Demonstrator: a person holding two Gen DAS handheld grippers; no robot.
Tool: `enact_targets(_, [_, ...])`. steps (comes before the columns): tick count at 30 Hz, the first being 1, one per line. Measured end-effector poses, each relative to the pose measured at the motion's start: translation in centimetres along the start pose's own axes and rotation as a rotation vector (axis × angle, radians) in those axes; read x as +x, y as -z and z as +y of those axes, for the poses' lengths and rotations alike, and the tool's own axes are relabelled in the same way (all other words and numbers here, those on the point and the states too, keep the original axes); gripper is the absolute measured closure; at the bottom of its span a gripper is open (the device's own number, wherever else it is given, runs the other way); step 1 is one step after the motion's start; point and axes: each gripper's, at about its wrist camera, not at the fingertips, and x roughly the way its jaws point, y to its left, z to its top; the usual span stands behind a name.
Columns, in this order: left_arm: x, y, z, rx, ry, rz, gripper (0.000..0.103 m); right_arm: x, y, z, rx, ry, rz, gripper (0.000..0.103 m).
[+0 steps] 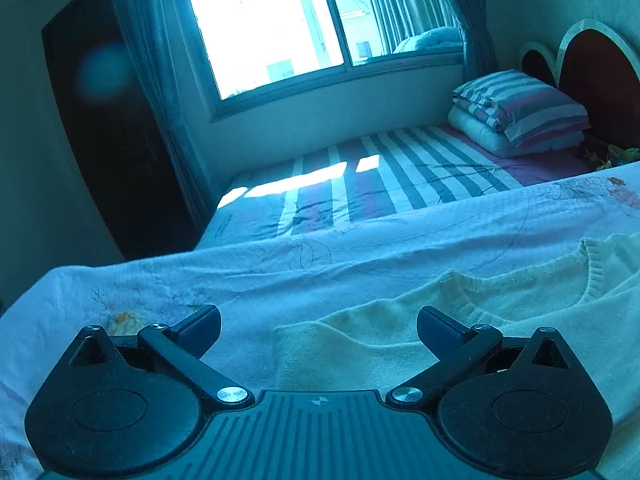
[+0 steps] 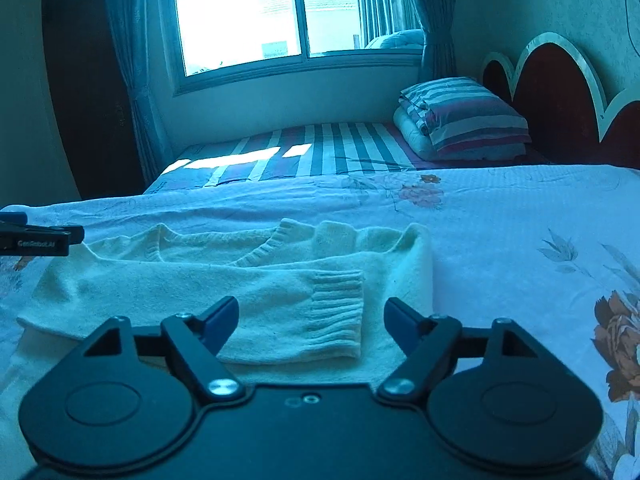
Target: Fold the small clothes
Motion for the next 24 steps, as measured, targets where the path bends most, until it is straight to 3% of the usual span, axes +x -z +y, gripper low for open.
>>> enact_targets(3, [1.5,0.2,0.5,-0.043,-0.014,0.029,0.0,-0.9,-0.1,0.1,-0.008,0.002,-0.022,0.023])
enact_targets(4, [2.0,0.5,0.5,-0.054,-0.012,0.038,0.009,-1.2,-0.1,0.0,-0.009,-0.002,-0.025,0.023])
enact_targets(5, [2.5,0.6,0.5,-0.058,-0.002,0.057,0.043,-1.4,-0.1,0.0,-0.008,-0.003,-0.028,0.024])
enact_targets(7, [4.6,1.4,0.6,-0.09,0.042,0.159,0.082,-1.9,-0.2,-0.1,-0.011,-0.001,-0.037,0.025])
enact_targets(8, [5.1,1.5,0.8,-0.113,0.059,0.181,0.082,-2.0,-0.2,0.0,-0.012,-0.002,-0.04,0.025])
enact_targets(14, [5.9,2.5,-0.3,-0.07,0.024,0.16,0.082,-2.3,-0.1,0.4,-0.015,-0.007,-0.043,0.027])
enact_targets(19, [5.3,1.9,-1.7,0.046,-0.023,0.152,0.082,-2.3,-1.1,3.0,-0.074,-0.046,-0.082,0.03])
enact_targets(20, [4.6,1.7,-1.7,0.054,-0.028,0.13,0.075,-2.3,-1.4,3.1,-0.062,-0.057,-0.093,0.03])
enact_targets(21, [3.5,1.5,-1.7,0.057,-0.009,0.077,0.061,-2.3,-1.8,3.3,-0.05,-0.066,-0.101,0.03])
enact_targets(22, [2.5,1.3,-1.6,0.057,-0.01,0.036,0.007,-2.3,-2.0,3.5,-0.048,-0.069,-0.108,0.03])
enact_targets(24, [1.5,1.3,-2.0,0.09,-0.034,-0.043,0.0,-2.2,-2.2,3.7,-0.055,-0.072,-0.112,0.03])
